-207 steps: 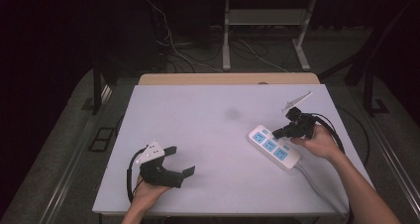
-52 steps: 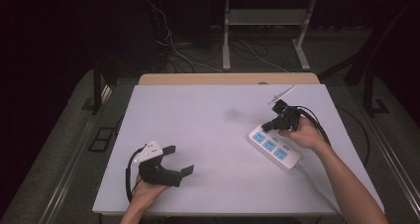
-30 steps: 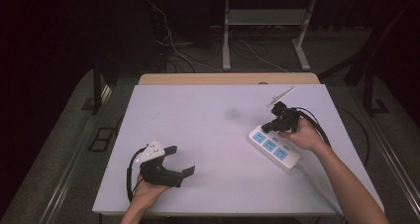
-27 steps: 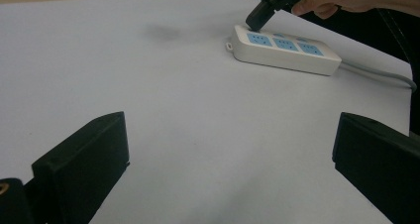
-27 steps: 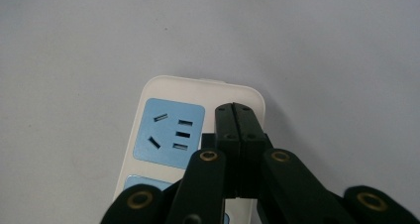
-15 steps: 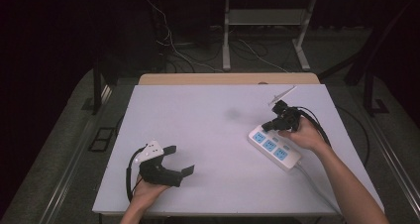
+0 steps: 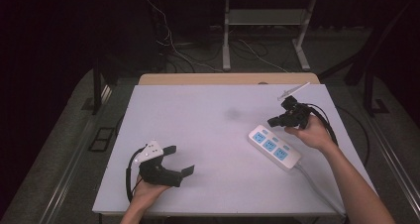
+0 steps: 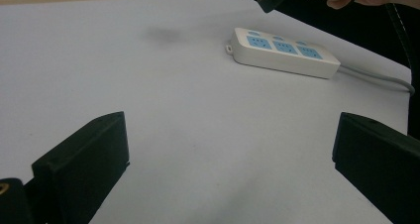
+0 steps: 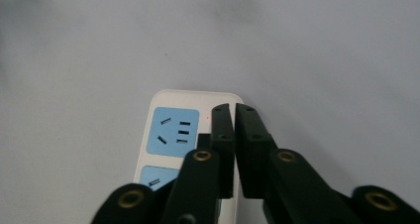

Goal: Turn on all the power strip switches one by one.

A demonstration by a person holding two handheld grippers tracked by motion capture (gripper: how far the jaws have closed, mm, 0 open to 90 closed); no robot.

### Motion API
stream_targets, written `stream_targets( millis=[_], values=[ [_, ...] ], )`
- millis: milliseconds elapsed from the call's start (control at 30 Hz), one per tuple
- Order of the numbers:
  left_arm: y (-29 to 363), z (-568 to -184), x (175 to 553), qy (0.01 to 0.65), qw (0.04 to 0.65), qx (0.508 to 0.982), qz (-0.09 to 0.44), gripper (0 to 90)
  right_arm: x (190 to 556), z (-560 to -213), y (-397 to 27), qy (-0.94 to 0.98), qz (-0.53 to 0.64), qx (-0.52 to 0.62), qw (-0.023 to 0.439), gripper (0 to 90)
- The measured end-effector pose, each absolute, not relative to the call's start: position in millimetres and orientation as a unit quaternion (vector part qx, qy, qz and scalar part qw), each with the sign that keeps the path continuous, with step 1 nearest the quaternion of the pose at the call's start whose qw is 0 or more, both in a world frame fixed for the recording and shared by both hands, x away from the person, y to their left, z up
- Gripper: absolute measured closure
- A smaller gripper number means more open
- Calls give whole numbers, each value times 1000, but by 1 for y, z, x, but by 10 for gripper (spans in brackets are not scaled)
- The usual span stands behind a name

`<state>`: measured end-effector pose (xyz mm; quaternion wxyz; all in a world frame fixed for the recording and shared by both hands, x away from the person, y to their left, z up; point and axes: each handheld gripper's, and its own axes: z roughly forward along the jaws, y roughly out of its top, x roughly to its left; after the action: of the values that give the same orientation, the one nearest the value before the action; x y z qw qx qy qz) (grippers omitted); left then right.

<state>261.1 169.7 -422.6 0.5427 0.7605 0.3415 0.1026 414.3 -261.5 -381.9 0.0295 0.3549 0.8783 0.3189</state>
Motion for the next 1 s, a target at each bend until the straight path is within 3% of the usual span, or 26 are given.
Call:
stream_targets(
  millis=[67, 300, 500, 1000],
  values=[
    [170, -422, 261, 341, 543, 760, 103, 0, 412, -378, -265, 872, 328, 361, 33, 792],
    [170, -422, 260, 343, 546, 757, 102, 0, 399, -367, -279, 843, 360, 396, 53, 430],
    [171, -421, 261, 345, 549, 755, 103, 0, 378, -364, -286, 822, 371, 424, 78, 29],
    [172, -421, 261, 347, 556, 749, 99, 0, 324, -369, -309, 788, 430, 437, 62, 4]
  ],
)
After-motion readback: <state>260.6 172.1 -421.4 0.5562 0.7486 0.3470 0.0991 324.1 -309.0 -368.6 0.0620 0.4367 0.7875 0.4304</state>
